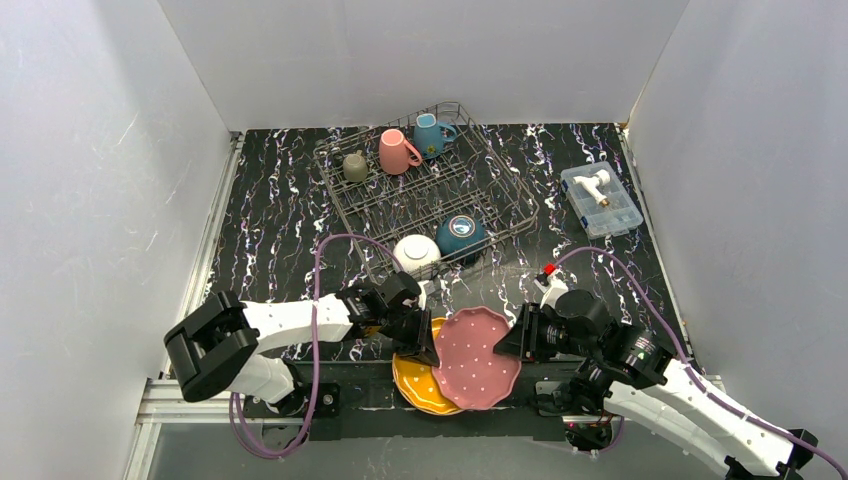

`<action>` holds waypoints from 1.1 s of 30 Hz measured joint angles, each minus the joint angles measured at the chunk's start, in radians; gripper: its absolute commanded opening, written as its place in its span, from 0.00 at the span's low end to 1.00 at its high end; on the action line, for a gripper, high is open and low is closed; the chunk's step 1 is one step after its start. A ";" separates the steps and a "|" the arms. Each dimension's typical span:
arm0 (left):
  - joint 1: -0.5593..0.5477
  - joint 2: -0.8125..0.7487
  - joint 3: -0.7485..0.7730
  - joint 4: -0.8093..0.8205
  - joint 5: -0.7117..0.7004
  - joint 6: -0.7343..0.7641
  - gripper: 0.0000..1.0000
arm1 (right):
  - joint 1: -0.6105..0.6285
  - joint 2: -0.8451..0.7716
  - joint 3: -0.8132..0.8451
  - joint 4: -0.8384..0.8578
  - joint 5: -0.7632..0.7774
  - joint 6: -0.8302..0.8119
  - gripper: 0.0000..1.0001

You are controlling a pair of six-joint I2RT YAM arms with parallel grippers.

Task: Load the mixed dishes into the dish rack
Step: Pick up the plate from the corner of the board.

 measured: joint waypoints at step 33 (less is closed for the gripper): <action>0.001 0.010 0.008 -0.006 0.009 0.000 0.18 | -0.002 0.013 -0.020 0.018 0.028 -0.002 0.01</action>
